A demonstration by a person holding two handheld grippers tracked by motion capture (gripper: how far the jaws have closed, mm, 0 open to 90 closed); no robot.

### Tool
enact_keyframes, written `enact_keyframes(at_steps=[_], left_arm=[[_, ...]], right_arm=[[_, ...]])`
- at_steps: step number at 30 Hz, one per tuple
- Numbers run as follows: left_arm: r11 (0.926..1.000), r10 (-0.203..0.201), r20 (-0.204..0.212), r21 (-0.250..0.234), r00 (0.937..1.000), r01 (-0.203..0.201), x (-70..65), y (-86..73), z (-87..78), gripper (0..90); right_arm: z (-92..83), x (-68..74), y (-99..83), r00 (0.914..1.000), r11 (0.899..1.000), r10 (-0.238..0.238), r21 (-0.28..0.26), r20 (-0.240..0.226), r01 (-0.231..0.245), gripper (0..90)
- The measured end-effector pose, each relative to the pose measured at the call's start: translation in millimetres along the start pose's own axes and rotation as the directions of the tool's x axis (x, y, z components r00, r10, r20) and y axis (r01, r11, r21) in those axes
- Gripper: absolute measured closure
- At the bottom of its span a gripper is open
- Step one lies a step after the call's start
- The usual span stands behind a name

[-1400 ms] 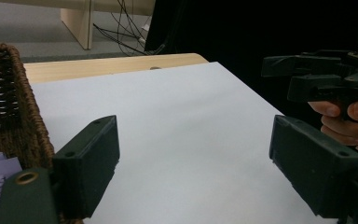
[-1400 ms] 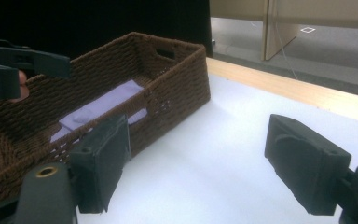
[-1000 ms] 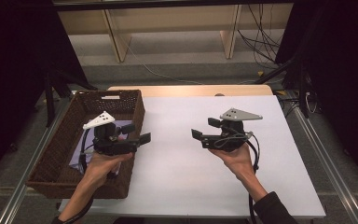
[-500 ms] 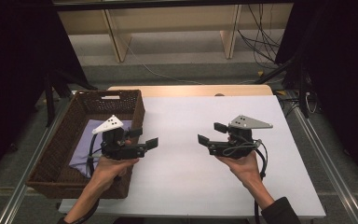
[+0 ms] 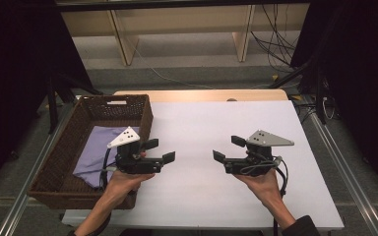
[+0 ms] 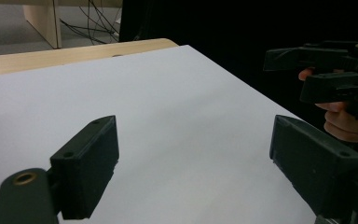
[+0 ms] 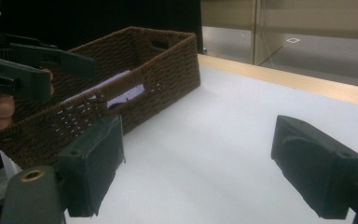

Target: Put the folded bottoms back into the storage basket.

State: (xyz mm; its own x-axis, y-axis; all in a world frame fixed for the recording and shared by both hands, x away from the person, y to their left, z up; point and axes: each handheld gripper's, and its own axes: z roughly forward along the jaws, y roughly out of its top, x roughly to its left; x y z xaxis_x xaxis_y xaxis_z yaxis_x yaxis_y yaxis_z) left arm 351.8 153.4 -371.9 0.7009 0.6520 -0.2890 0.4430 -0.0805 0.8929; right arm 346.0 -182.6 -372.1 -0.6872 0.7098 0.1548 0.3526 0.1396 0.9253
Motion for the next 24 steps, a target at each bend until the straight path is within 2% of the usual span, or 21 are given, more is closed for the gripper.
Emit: enact_keyframes(at_steps=[24], left_arm=[[0.9986, 0.052, 0.016, -0.002, 0.9985, -0.052, -16.1, -22.0, 13.5, 15.4]], right_arm=[[-21.7, 3.4, -23.3, 0.9998, 0.999, -0.017, -0.034, 0.012, 0.018, 17.9]])
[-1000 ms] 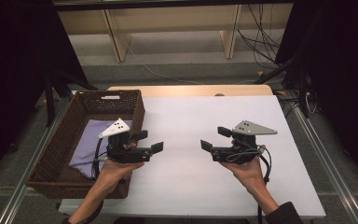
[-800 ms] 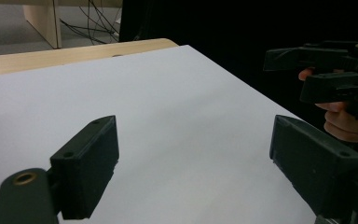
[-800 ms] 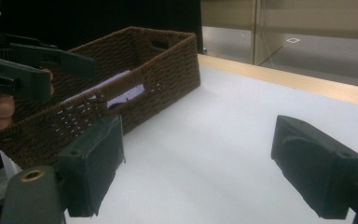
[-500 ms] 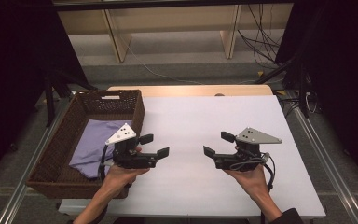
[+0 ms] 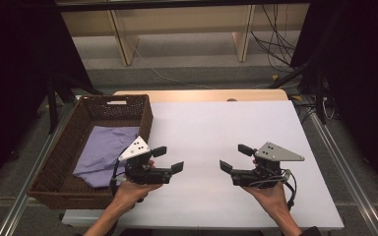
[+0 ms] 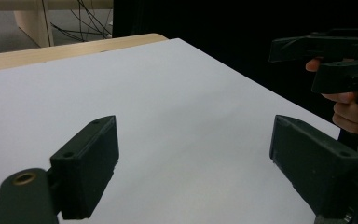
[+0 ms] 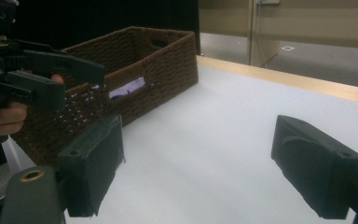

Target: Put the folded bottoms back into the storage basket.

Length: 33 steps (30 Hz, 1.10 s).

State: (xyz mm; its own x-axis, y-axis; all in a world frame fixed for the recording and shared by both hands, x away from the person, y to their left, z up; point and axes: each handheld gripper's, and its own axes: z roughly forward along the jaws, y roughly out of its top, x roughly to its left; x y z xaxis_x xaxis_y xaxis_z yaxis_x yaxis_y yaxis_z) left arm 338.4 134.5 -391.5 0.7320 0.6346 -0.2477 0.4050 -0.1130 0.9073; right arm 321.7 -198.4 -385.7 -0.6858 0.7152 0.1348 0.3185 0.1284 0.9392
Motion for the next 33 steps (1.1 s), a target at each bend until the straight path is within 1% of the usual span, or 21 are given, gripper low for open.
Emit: enact_keyframes(at_steps=[5, 12, 17, 19, 25, 27, 33], left_arm=[[0.9998, 0.020, -0.003, 0.002, 0.9998, -0.020, -2.4, -2.9, 1.3, 15.4], [0.9995, 0.030, 0.000, -0.005, 0.9996, -0.030, -5.1, -6.3, 1.6, 15.4], [0.9983, 0.058, -0.002, 0.000, 0.9983, -0.058, -7.7, -10.2, 2.4, 15.4], [0.9982, 0.060, -0.001, 0.005, 0.9982, -0.060, -8.2, -11.8, 2.7, 15.4], [0.9982, 0.060, 0.000, 0.000, 0.9982, -0.060, -9.6, -16.1, 2.7, 15.4], [0.9978, 0.066, 0.002, 0.000, 0.9978, -0.066, -10.0, -17.5, 2.6, 15.4], [0.9974, 0.072, 0.003, -0.003, 0.9974, -0.072, -12.6, -21.9, 3.7, 14.9]], right_arm=[[-1.5, 1.2, -3.5, 1.0000, 1.000, -0.006, -0.002, -0.002, 0.006, 17.9], [-1.9, 3.2, -9.2, 0.9999, 1.000, -0.010, 0.002, -0.005, 0.010, 17.9], [-3.4, 4.5, -12.4, 0.9999, 1.000, -0.013, 0.005, -0.002, 0.013, 17.9], [-3.9, 4.7, -13.6, 0.9999, 1.000, -0.010, 0.002, -0.003, 0.010, 17.9], [-5.4, 4.8, -17.9, 0.9999, 1.000, -0.011, 0.000, -0.002, 0.011, 17.8], [-6.0, 4.8, -19.5, 0.9999, 1.000, -0.012, -0.002, -0.001, 0.012, 17.6], [-8.1, 5.0, -24.7, 0.9999, 1.000, -0.013, 0.010, 0.007, 0.013, 16.2]])
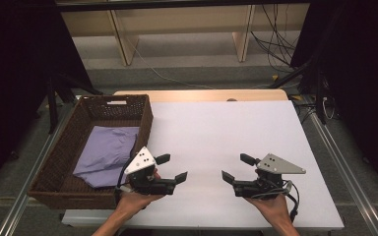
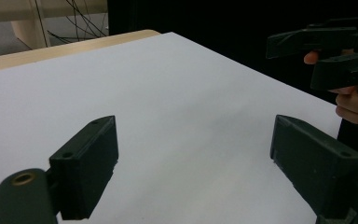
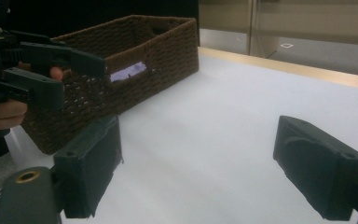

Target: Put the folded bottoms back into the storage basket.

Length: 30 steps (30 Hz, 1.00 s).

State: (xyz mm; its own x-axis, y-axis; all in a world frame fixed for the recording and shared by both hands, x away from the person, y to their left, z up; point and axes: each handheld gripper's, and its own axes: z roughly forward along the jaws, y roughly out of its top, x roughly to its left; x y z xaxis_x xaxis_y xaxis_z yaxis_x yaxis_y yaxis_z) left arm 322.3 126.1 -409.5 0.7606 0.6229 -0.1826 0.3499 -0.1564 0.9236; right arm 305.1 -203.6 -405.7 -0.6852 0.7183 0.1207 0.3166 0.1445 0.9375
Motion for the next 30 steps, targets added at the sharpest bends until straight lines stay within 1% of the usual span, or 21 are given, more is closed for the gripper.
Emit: enact_keyframes(at_steps=[3, 9, 15, 21, 24, 30], left_arm=[[1.0000, 0.006, 0.002, 0.005, 1.0000, -0.006, -0.7, -1.4, -0.4, 14.5], [1.0000, 0.007, 0.003, -0.003, 1.0000, -0.007, -2.7, -5.3, -0.3, 13.8], [1.0000, 0.005, 0.000, -0.004, 1.0000, -0.005, -4.2, -9.6, 0.0, 13.5], [0.9999, 0.012, -0.004, 0.004, 0.9999, -0.012, -6.2, -15.3, 1.9, 12.3], [1.0000, 0.006, -0.003, -0.002, 1.0000, -0.006, -7.4, -17.1, 2.0, 11.6], [0.9999, 0.015, -0.004, 0.000, 0.9999, -0.015, -8.1, -20.0, 3.4, 10.1]], right_arm=[[-0.5, -0.3, -3.6, 1.0000, 1.000, -0.002, 0.007, 0.005, 0.002, 16.0], [-1.4, -0.8, -10.2, 1.0000, 1.000, 0.001, 0.022, 0.009, -0.001, 16.0], [-3.8, 0.0, -12.9, 0.9999, 1.000, 0.005, 0.023, 0.011, -0.005, 16.0], [-5.9, 0.0, -16.2, 0.9998, 1.000, 0.011, 0.026, 0.016, -0.012, 16.0], [-6.7, -0.2, -17.5, 0.9997, 1.000, 0.014, 0.027, 0.020, -0.015, 16.0], [-7.2, -0.7, -18.4, 0.9996, 1.000, 0.011, 0.027, 0.027, -0.012, 16.0]])
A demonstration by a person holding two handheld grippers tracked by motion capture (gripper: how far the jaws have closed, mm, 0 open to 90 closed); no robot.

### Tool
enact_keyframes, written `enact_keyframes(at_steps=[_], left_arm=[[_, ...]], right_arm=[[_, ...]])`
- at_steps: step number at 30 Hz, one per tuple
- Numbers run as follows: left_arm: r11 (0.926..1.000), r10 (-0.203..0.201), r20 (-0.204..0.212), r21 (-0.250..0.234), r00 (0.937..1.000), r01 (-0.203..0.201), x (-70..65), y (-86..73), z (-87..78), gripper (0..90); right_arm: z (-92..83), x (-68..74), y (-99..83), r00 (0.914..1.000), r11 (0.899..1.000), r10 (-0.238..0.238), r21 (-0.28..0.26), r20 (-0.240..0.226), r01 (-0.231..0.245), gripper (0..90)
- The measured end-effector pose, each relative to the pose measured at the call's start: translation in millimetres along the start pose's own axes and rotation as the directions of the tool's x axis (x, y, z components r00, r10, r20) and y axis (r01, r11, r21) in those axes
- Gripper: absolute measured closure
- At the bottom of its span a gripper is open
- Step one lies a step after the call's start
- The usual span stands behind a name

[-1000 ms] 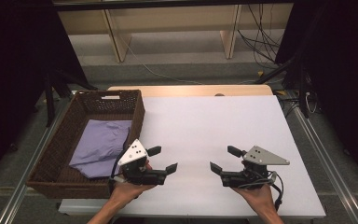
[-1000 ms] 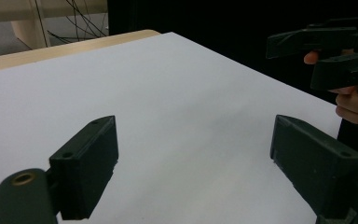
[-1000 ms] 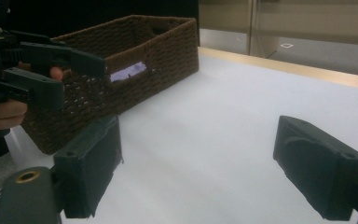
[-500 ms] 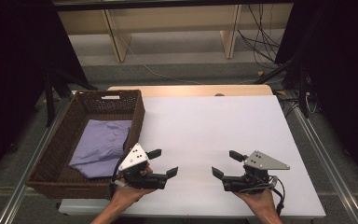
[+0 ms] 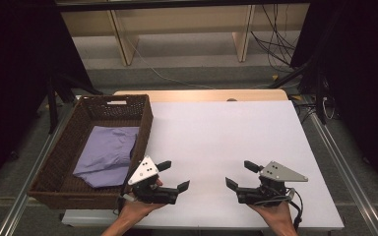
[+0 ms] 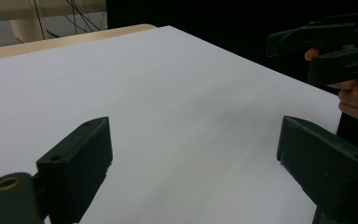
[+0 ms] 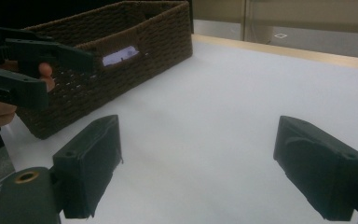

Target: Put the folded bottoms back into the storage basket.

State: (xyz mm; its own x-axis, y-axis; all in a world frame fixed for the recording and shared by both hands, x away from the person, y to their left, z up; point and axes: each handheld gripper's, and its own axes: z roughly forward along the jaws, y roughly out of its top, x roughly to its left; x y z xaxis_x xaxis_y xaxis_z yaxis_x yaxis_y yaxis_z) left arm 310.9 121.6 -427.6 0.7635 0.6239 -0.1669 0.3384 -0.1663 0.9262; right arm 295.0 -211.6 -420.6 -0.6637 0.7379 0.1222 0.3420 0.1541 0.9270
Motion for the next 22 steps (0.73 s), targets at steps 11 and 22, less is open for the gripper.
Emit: enact_keyframes(at_steps=[11, 22], left_arm=[[0.9998, -0.003, -0.005, -0.021, 1.0000, 0.003, 1.8, 1.0, -1.2, 8.5], [0.9997, -0.008, -0.009, -0.021, 0.9999, 0.008, 1.6, 0.8, -0.7, 8.5]], right_arm=[[0.1, -1.0, 0.8, 1.0000, 1.000, -0.001, -0.009, 0.005, 0.001, 16.1], [0.7, -1.3, 1.1, 1.0000, 1.000, -0.002, -0.007, 0.005, 0.002, 16.0]])
